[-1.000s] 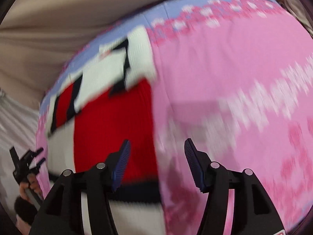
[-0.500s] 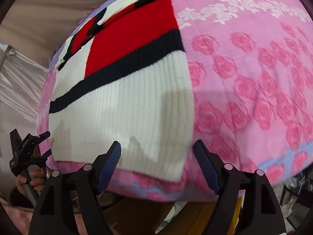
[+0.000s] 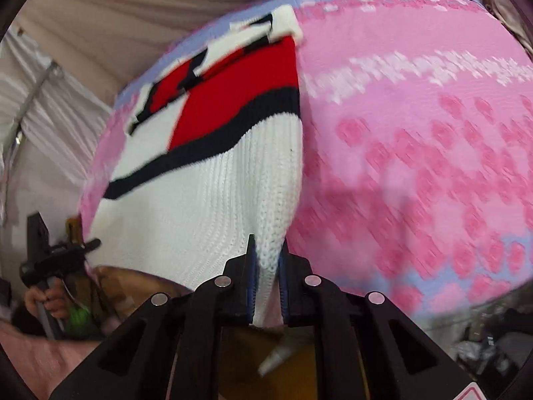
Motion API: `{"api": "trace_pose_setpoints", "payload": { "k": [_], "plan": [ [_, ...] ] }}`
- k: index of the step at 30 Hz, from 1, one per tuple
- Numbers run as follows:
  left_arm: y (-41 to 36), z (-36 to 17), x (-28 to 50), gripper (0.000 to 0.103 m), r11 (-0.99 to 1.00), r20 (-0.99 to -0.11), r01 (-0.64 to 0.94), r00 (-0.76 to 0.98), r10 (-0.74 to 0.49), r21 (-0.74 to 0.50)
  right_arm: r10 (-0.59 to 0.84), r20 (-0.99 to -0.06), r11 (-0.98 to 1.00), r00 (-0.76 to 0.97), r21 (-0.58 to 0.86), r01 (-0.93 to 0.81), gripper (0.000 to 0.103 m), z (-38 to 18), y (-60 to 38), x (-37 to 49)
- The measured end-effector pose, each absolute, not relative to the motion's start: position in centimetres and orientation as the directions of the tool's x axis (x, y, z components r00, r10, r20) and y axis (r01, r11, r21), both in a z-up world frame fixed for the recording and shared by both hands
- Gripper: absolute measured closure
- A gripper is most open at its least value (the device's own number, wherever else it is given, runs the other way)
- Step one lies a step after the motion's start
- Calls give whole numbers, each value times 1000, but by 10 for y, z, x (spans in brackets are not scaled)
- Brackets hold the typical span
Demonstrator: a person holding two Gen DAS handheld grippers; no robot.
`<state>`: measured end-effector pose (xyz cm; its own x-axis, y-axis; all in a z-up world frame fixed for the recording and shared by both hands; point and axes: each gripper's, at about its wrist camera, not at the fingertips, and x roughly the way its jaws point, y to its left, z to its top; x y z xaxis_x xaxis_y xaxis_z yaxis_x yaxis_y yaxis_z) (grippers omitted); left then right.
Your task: Fold small clothes
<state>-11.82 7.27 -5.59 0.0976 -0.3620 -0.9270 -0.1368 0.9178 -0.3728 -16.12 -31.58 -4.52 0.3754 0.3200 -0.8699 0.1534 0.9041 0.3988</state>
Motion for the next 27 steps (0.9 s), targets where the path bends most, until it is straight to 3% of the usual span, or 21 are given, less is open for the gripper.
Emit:
{"api": "trace_pose_setpoints", "payload": {
  "k": [4, 7, 10, 14, 17, 19, 20, 22, 23, 24, 25, 26, 27],
  "plan": [
    [69, -55, -174, 92, 903, -909, -132, -34, -416, -408, 337, -935, 932, 106, 348, 106, 95, -70, -326, -231],
    [79, -10, -157, 92, 868, -878, -132, 84, -472, -479, 393, -920, 916, 4, 392, 84, 96, -59, -325, -263],
    [82, 21, -84, 92, 825, -816, -105, 257, -517, -555, 463, -867, 870, 183, 485, 94, 97, -15, -333, -222],
    [62, 26, 48, 90, 856, -779, -83, 465, -420, -511, 466, -727, 814, 505, 575, 77, 98, 13, -356, -117],
    [46, 5, 108, 77, 884, -800, -130, 499, -333, -449, 438, -655, 745, 615, 648, 159, 97, -7, -379, -48],
    [37, -14, 128, 57, 923, -844, -212, 505, -179, -322, 381, -676, 715, 630, 648, 263, 89, -35, -387, -7],
    [35, -23, 134, 57, 935, -865, -243, 488, -114, -260, 330, -704, 716, 630, 621, 319, 89, -44, -390, 1],
    [40, -23, 119, 52, 933, -856, -245, 507, -107, -262, 277, -697, 643, 661, 646, 411, 88, -56, -394, 4],
    [41, -18, 108, 46, 929, -836, -231, 534, -127, -289, 270, -677, 613, 684, 669, 420, 83, -56, -396, -2],
    [43, -14, 98, 32, 925, -815, -218, 561, -141, -310, 266, -658, 602, 704, 684, 412, 76, -52, -396, -9],
    [45, -9, 87, 23, 923, -796, -202, 586, -154, -327, 258, -651, 619, 714, 679, 395, 58, -47, -393, -18],
    [45, -9, 85, 22, 925, -789, -185, 593, -163, -331, 243, -657, 658, 713, 652, 377, 50, -41, -388, -26],
    [42, -13, 86, 22, 930, -794, -170, 584, -170, -325, 228, -669, 702, 707, 616, 357, 50, -37, -384, -30]
  ]
}}
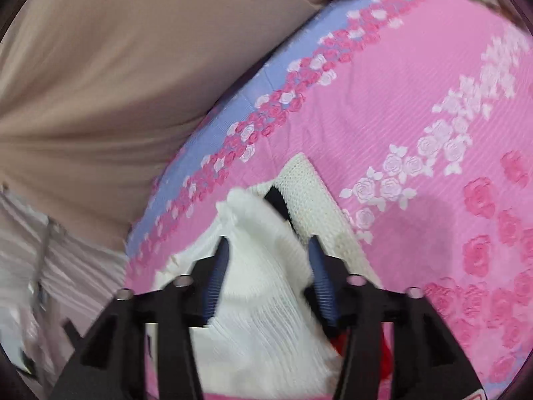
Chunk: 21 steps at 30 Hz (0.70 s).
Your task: Fold small clothes
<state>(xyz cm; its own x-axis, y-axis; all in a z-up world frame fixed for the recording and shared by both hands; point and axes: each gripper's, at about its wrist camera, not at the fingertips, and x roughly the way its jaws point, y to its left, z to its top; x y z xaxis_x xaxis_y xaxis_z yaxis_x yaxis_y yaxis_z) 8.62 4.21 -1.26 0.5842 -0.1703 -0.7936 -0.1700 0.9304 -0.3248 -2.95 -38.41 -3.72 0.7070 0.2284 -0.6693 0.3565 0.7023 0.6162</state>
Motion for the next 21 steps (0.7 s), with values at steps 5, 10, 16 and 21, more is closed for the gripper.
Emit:
{"api": "trace_pose_setpoints", "payload": {
  "k": [5, 10, 16, 21],
  "plan": [
    [11, -32, 120, 27, 964, -839, -98, 519, -162, -246, 187, -777, 861, 602, 424, 280, 46, -50, -358, -10],
    [-1, -60, 158, 103, 963, -900, -83, 384, -207, -256, 99, -858, 919, 504, 272, 283, 43, -77, -352, 46],
    [24, -25, 176, 103, 962, -855, -135, 499, -143, -240, 252, -748, 846, 614, 478, 235, 96, -37, -370, 52],
    [21, -38, 189, 100, 954, -866, -107, 456, -204, -281, 210, -821, 825, 530, 440, 354, 95, -68, -406, 73]
  ]
}}
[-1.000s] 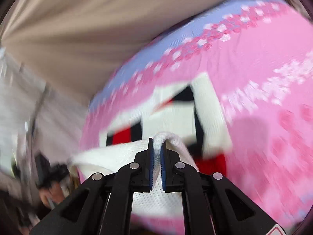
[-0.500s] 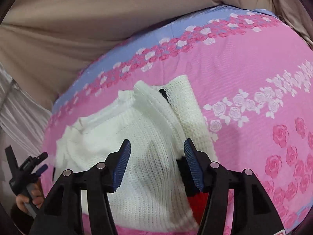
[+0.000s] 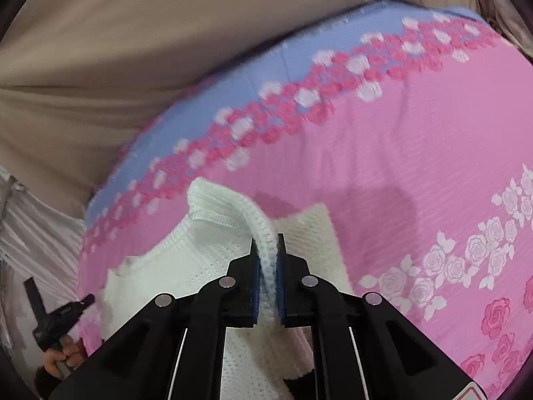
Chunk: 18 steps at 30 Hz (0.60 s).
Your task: Fold small clothes
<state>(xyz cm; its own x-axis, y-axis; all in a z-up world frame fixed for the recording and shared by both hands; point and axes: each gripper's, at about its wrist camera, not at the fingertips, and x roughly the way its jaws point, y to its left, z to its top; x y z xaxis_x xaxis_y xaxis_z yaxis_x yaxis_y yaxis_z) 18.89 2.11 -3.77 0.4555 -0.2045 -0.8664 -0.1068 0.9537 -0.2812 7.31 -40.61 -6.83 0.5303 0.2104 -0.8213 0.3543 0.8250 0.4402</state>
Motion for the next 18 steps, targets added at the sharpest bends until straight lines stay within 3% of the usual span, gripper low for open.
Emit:
{"api": "trace_pose_setpoints", "payload": {
  "k": [2, 3, 5, 6, 8, 9, 10, 11, 16, 18],
  "plan": [
    [11, -39, 186, 70, 956, -860, -68, 458, -224, -285, 221, -869, 840, 443, 401, 365, 91, -94, -402, 79],
    [7, -42, 185, 47, 961, -863, -62, 459, -211, -268, 214, -867, 848, 449, 393, 355, 90, -95, -397, 77],
    [-3, -51, 189, 47, 969, -871, -34, 446, -203, -244, 202, -857, 854, 473, 391, 344, 71, -90, -390, 74],
    [-8, -57, 192, 49, 970, -880, -14, 425, -213, -242, 209, -851, 848, 482, 403, 344, 67, -88, -388, 75],
    [-18, -72, 203, 88, 971, -902, 23, 366, -229, -237, 205, -843, 845, 497, 409, 345, 61, -82, -384, 79],
    [-19, -77, 206, 97, 977, -914, 15, 348, -206, -215, 198, -846, 853, 495, 398, 338, 60, -81, -381, 83],
    [-15, -75, 209, 97, 976, -910, -5, 362, -203, -220, 197, -853, 861, 484, 387, 330, 69, -82, -379, 88],
    [-10, -69, 212, 97, 972, -900, -21, 381, -210, -235, 205, -859, 868, 469, 381, 319, 96, -82, -379, 94],
    [5, -75, 235, 97, 982, -920, -75, 367, -136, -175, 202, -782, 844, 590, 444, 299, 95, -44, -392, 97],
    [3, -82, 239, 97, 986, -922, -71, 371, -113, -150, 173, -841, 862, 512, 381, 334, 95, -63, -398, 106]
  ]
}}
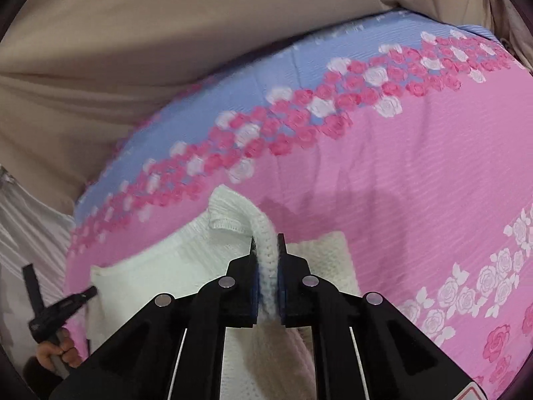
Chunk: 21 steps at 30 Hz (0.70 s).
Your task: Fold small clothes
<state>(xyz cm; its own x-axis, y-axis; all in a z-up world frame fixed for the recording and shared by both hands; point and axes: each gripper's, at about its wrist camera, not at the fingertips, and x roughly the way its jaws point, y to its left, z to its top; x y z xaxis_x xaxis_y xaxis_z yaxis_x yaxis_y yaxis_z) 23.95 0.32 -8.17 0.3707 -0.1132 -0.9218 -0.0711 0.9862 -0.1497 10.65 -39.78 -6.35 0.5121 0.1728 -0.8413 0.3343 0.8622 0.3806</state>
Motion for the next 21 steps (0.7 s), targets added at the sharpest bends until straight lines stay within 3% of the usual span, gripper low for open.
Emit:
{"api": "trace_pose_setpoints", "payload": {
  "k": [2, 3, 5, 7, 12, 15, 16, 18, 21],
  "plan": [
    [-2, -76, 239, 96, 990, -924, -60, 371, -98, -129, 192, -882, 870, 429, 356, 341, 99, -95, -400, 115],
    [-1, -71, 237, 94, 987, -921, -64, 374, -111, -145, 186, -877, 867, 444, 359, 346, 97, -91, -401, 115],
    [6, -48, 217, 92, 979, -896, -77, 421, -141, -190, 197, -852, 821, 484, 413, 393, 84, -72, -406, 108],
    [4, -31, 192, 94, 976, -872, -57, 462, -161, -211, 176, -816, 818, 551, 433, 380, 84, -44, -403, 87],
    [-61, -36, 102, 92, 965, -883, 79, 390, -262, -251, 309, -812, 892, 494, 428, 145, 84, -17, -322, 38],
    [-87, -70, 82, 91, 977, -925, 87, 316, -213, -196, 456, -820, 883, 346, 467, -58, 89, -42, -225, 13],
    [-83, -73, 81, 91, 977, -922, 81, 323, -213, -197, 449, -838, 893, 308, 432, -126, 95, -55, -194, 8],
    [-56, -68, 80, 92, 989, -919, 35, 368, -144, -141, 395, -880, 916, 265, 357, -180, 97, -73, -175, 4],
    [10, -74, 87, 93, 988, -925, -122, 378, -45, -98, 293, -894, 948, 339, 318, 20, 97, -81, -249, -9]
  ]
}}
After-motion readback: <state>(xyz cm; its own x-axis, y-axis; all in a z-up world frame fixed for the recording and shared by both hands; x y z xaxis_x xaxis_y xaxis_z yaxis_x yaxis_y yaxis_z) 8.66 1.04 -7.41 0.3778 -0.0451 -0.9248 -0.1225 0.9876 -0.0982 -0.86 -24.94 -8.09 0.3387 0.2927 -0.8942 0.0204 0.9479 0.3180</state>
